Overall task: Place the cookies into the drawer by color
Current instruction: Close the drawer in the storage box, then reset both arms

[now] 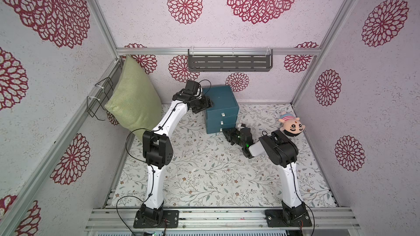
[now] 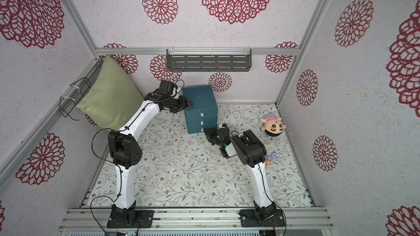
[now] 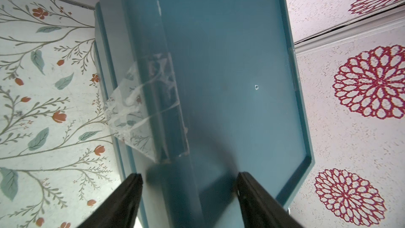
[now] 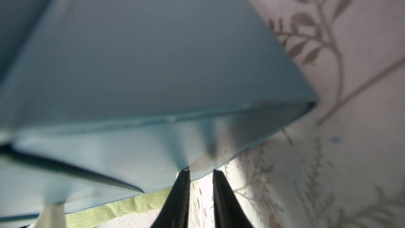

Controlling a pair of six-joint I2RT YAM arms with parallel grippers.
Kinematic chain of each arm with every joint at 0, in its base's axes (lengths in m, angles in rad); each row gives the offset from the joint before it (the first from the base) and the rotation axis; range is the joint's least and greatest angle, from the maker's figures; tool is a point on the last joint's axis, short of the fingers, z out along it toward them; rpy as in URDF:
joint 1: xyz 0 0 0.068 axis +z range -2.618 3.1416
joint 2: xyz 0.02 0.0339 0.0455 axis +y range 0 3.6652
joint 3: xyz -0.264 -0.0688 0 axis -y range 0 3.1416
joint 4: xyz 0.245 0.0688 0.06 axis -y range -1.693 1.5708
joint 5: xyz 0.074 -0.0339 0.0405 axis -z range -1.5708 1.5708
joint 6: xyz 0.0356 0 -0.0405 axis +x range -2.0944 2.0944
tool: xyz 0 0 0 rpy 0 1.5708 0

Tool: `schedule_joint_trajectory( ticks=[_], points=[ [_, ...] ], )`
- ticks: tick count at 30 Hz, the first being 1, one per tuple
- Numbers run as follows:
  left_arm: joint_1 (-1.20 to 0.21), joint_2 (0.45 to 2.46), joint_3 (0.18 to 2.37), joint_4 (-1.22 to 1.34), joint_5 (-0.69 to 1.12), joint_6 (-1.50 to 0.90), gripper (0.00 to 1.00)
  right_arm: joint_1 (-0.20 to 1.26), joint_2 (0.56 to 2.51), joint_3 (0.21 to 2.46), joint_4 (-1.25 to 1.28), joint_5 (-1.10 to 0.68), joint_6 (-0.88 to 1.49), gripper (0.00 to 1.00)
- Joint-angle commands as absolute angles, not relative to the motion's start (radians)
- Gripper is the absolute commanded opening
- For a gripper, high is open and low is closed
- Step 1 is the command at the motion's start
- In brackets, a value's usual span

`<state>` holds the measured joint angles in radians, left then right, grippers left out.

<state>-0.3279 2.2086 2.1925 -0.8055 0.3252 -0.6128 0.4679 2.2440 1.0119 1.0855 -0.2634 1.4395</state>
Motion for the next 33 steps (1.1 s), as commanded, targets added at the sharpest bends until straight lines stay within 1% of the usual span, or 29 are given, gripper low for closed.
schedule_joint_trajectory(
  ticks=[1,10,13,20,22,24,25,26,27,29,33],
  points=[
    [-0.341,2.24,2.153,-0.906,0.288,-0.589,0.75,0.471,2.189,0.985,1.096,-0.232,1.389,0.24],
    [-0.344,2.221,2.137,-0.904,0.289,-0.589,0.75,0.471,2.2,1.036,1.045,-0.239,1.366,0.24],
    [-0.344,2.193,2.114,-0.896,0.284,-0.587,0.75,0.469,2.147,0.97,1.059,-0.232,1.336,0.24],
    [-0.345,2.073,2.021,-0.84,0.292,-0.604,0.8,0.45,1.902,0.727,1.013,-0.207,1.158,0.26],
    [-0.346,2.031,2.0,-0.831,0.29,-0.607,0.83,0.443,1.833,0.684,0.956,-0.216,1.088,0.29],
    [-0.349,1.982,1.972,-0.823,0.286,-0.61,0.86,0.44,1.755,0.657,0.871,-0.225,1.003,0.35],
    [-0.35,1.955,1.955,-0.82,0.284,-0.611,0.94,0.441,1.722,0.647,0.835,-0.229,0.966,0.38],
    [-0.353,1.909,1.933,-0.813,0.278,-0.611,0.99,0.443,1.679,0.634,0.793,-0.23,0.927,0.42],
    [-0.357,1.876,1.905,-0.805,0.269,-0.612,0.97,0.442,1.635,0.627,0.748,-0.233,0.888,0.47],
    [-0.367,1.81,1.846,-0.786,0.254,-0.617,0.97,0.442,1.556,0.621,0.648,-0.235,0.81,0.54],
    [-0.391,1.642,1.682,-0.735,0.204,-0.632,0.98,0.444,1.375,0.596,0.453,-0.219,0.682,0.72]
  ],
)
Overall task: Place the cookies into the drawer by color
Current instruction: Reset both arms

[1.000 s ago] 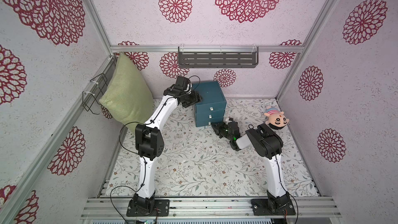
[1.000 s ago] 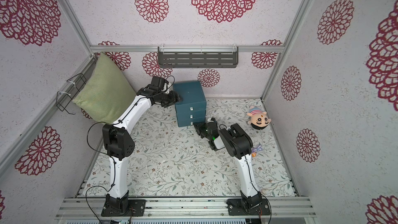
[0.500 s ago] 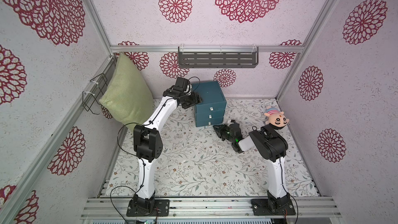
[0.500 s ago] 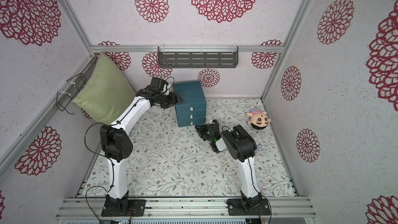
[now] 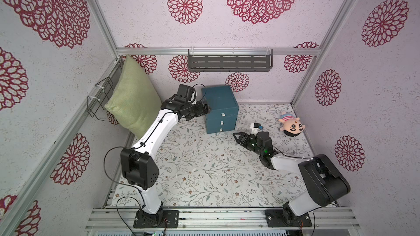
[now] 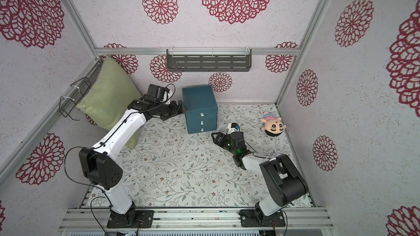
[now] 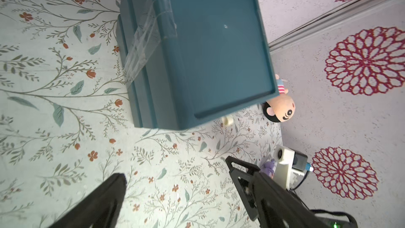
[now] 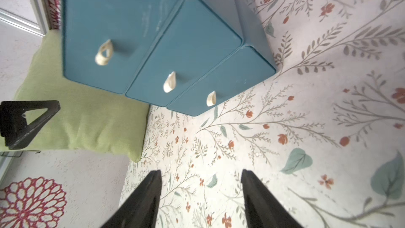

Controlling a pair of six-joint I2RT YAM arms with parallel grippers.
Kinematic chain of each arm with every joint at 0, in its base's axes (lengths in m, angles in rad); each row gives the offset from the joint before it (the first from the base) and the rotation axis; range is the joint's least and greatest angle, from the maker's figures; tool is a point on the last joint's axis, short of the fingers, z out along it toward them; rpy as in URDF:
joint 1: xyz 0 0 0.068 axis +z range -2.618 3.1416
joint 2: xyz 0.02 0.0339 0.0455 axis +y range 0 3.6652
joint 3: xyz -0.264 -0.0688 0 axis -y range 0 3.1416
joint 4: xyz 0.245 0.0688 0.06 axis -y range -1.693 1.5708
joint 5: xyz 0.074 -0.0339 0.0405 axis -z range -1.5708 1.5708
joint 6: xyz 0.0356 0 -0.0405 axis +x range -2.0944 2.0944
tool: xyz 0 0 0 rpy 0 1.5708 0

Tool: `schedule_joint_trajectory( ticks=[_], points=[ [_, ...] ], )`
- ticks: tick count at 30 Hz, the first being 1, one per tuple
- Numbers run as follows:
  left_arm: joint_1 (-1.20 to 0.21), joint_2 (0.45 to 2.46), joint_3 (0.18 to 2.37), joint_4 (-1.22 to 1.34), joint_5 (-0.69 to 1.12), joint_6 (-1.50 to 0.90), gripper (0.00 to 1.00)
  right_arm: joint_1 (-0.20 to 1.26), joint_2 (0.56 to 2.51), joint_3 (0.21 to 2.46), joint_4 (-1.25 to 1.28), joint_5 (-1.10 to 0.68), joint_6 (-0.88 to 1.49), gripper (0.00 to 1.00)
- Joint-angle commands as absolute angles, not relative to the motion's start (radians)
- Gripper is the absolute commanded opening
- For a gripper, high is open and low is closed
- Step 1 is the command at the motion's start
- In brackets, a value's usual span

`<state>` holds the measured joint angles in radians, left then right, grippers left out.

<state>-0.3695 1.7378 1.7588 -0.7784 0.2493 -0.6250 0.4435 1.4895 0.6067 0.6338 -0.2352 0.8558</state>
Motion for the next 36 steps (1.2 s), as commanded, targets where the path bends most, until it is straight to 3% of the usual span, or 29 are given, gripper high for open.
schedule_joint_trajectory(
  ticks=[1,5,15,20,25,28,32,36],
  points=[
    [-0.394,1.601,1.639,-0.718,0.19,-0.637,0.97,0.444,1.333,0.586,0.415,-0.211,0.659,0.77],
    [-0.41,1.424,1.457,-0.682,0.132,-0.682,0.97,0.444,1.133,0.544,0.239,-0.153,0.569,0.99],
    [-0.516,0.972,1.031,-0.664,-0.118,-0.764,0.97,0.455,0.673,0.461,-0.081,0.046,0.397,0.99],
    [-0.535,0.841,0.846,-0.574,-0.16,-0.754,0.97,0.458,0.508,0.391,-0.109,0.075,0.347,0.99],
    [-0.523,0.843,0.733,-0.453,-0.244,-0.642,0.97,0.457,0.402,0.301,-0.007,0.144,0.283,0.99],
    [-0.434,0.911,0.715,-0.365,-0.218,-0.553,0.97,0.457,0.403,0.266,0.135,0.184,0.243,0.99],
    [-0.244,1.04,0.74,-0.288,-0.041,-0.464,0.97,0.451,0.519,0.238,0.31,0.289,0.154,0.99],
    [-0.176,1.143,0.779,-0.281,-0.079,-0.346,0.97,0.411,0.637,0.206,0.472,0.336,0.091,0.99]
  ],
)
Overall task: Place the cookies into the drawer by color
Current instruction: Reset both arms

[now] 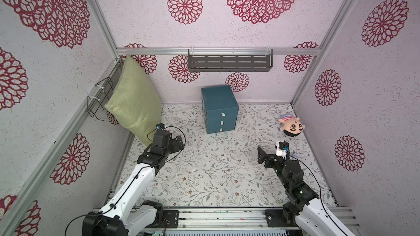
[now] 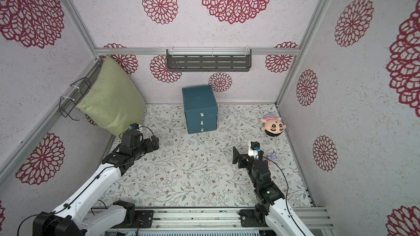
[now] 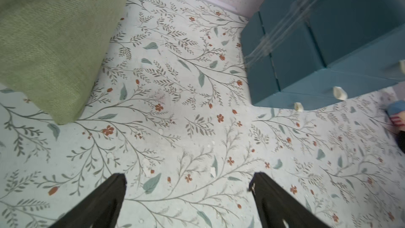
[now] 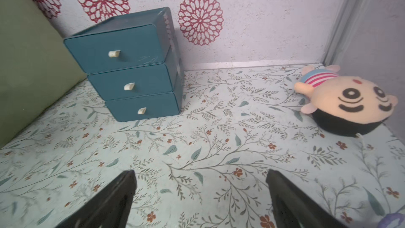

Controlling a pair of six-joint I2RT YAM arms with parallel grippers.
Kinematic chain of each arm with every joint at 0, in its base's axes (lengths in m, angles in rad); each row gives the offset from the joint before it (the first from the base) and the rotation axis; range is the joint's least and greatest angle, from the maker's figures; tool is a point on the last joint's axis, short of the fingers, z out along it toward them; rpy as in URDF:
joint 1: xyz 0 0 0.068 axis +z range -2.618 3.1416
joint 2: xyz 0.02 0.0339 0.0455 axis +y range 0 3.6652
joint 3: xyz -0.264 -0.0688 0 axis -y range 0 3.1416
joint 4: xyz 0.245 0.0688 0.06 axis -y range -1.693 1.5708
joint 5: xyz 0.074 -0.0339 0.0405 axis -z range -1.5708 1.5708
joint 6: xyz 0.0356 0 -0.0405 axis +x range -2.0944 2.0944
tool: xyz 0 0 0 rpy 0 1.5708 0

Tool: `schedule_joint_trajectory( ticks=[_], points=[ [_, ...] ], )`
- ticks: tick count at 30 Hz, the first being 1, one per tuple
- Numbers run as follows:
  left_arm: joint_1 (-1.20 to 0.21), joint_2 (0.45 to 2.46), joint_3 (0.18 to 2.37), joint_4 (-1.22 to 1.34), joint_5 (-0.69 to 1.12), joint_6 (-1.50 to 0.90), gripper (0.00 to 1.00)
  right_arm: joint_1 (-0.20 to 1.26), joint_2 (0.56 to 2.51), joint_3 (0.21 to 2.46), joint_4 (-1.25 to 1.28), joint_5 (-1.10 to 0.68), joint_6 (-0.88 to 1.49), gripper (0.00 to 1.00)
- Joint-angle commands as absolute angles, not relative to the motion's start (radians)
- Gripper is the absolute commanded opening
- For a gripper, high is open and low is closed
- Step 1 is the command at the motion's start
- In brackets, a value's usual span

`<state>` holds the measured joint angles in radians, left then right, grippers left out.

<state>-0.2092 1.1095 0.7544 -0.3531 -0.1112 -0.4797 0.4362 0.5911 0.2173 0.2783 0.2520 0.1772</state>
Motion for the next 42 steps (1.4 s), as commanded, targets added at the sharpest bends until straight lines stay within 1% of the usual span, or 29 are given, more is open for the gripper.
schedule_joint_trajectory(
  ticks=[1,5,10,13,15,18,21,24,27,30,32,34,36,39,41,42],
  points=[
    [-0.16,1.16,0.765,-0.246,-0.043,-0.294,0.97,0.392,0.661,0.189,0.525,0.337,0.082,0.99],
    [-0.111,1.16,0.681,-0.141,-0.022,-0.194,0.98,0.284,0.773,0.145,0.692,0.304,0.1,0.99],
    [-0.059,1.068,0.559,-0.009,-0.001,-0.11,0.97,0.174,0.884,0.112,0.858,0.266,0.105,0.99],
    [-0.021,1.023,0.449,0.143,0.043,-0.074,0.97,0.117,0.969,0.083,0.961,0.233,0.118,0.99],
    [-0.001,1.022,0.376,0.266,0.011,-0.087,0.97,0.089,1.042,0.057,1.043,0.22,0.126,0.99],
    [0.038,1.09,0.332,0.416,-0.002,-0.102,0.97,0.055,1.113,0.058,1.107,0.192,0.143,0.99],
    [0.055,1.185,0.366,0.47,0.015,-0.084,0.97,0.036,1.178,0.053,1.209,0.196,0.144,0.99],
    [0.057,1.256,0.369,0.587,0.006,-0.045,0.97,0.024,1.25,0.061,1.301,0.188,0.137,0.99],
    [0.072,1.319,0.388,0.663,0.005,-0.026,0.97,0.022,1.284,0.101,1.276,0.178,0.112,0.99],
    [0.111,1.385,0.395,0.755,0.071,-0.03,0.97,0.023,1.286,0.11,1.259,0.167,0.103,0.99],
    [0.152,1.436,0.391,0.823,0.126,-0.057,0.97,0.023,1.301,0.104,1.296,0.166,0.085,0.99],
    [0.175,1.46,0.394,0.84,0.195,-0.068,0.97,0.021,1.36,0.079,1.408,0.175,0.072,0.99],
    [0.177,1.462,0.397,0.821,0.198,-0.068,0.97,0.02,1.45,0.056,1.545,0.163,0.06,0.99],
    [0.182,1.506,0.397,0.856,0.2,-0.069,0.97,0.021,1.555,0.046,1.672,0.12,0.042,0.99],
    [0.205,1.56,0.388,0.96,0.228,-0.094,0.97,0.022,1.53,0.061,1.606,0.14,0.048,0.99],
    [0.209,1.552,0.405,0.911,0.213,-0.111,0.97,0.021,1.538,0.073,1.599,0.141,0.049,0.99]
  ],
)
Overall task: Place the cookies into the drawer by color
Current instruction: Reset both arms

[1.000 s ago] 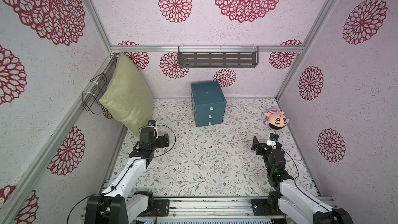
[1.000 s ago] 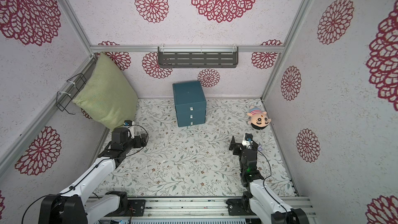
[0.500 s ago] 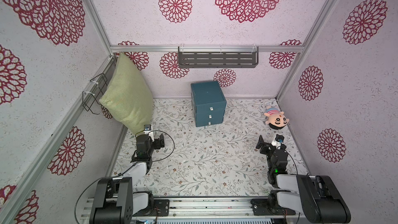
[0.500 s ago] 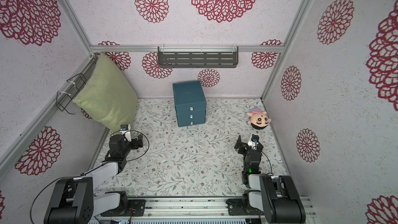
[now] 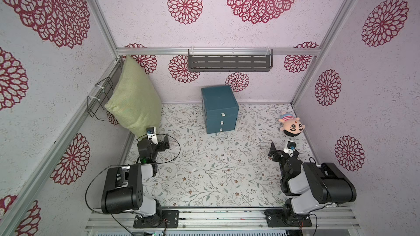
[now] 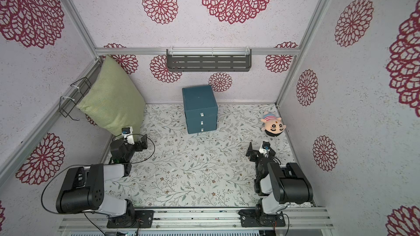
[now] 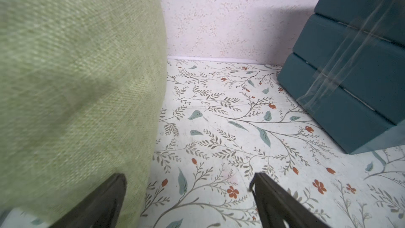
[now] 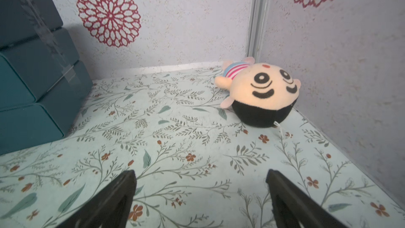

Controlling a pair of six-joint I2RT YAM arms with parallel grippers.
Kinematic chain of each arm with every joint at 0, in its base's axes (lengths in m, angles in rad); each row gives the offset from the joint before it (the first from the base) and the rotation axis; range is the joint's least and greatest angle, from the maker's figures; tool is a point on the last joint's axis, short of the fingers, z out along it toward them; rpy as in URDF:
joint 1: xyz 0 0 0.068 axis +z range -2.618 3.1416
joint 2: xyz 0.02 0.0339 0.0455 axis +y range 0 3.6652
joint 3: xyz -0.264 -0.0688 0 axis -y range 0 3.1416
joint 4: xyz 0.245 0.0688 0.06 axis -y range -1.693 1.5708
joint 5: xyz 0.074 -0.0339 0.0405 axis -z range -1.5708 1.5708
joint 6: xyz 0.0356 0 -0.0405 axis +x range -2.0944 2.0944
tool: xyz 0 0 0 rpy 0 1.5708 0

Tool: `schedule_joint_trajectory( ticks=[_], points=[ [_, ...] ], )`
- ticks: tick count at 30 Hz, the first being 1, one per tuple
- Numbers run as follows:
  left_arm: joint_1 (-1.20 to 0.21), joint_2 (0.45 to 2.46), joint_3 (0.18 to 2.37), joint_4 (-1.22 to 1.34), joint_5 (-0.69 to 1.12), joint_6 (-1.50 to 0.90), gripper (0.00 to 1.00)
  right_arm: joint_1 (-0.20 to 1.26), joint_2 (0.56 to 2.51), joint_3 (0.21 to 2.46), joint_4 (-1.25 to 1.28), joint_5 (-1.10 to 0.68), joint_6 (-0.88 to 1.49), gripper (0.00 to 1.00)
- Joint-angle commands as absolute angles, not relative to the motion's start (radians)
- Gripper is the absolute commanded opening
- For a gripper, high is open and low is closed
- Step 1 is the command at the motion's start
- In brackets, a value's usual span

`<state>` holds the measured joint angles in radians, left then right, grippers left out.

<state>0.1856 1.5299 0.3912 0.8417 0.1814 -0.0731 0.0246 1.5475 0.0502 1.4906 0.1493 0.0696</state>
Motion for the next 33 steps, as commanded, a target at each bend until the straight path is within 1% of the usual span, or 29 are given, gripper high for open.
schedule_joint_trajectory(
  ticks=[1,4,5,7,33],
  points=[
    [0.203,1.542,0.416,0.863,0.194,-0.104,0.97,0.021,1.539,0.09,1.577,0.121,0.044,0.99],
    [0.196,1.552,0.406,0.906,0.178,-0.103,0.97,0.022,1.536,0.169,1.425,0.039,0.009,0.99],
    [0.198,1.55,0.406,0.903,0.177,-0.104,0.97,0.023,1.533,0.193,1.37,0.033,0.005,0.99],
    [0.197,1.542,0.407,0.885,0.178,-0.107,0.97,0.028,1.534,0.202,1.353,0.043,0.003,0.99],
    [0.196,1.545,0.402,0.899,0.175,-0.105,0.97,0.043,1.539,0.216,1.334,0.025,-0.019,0.99]
  ],
)
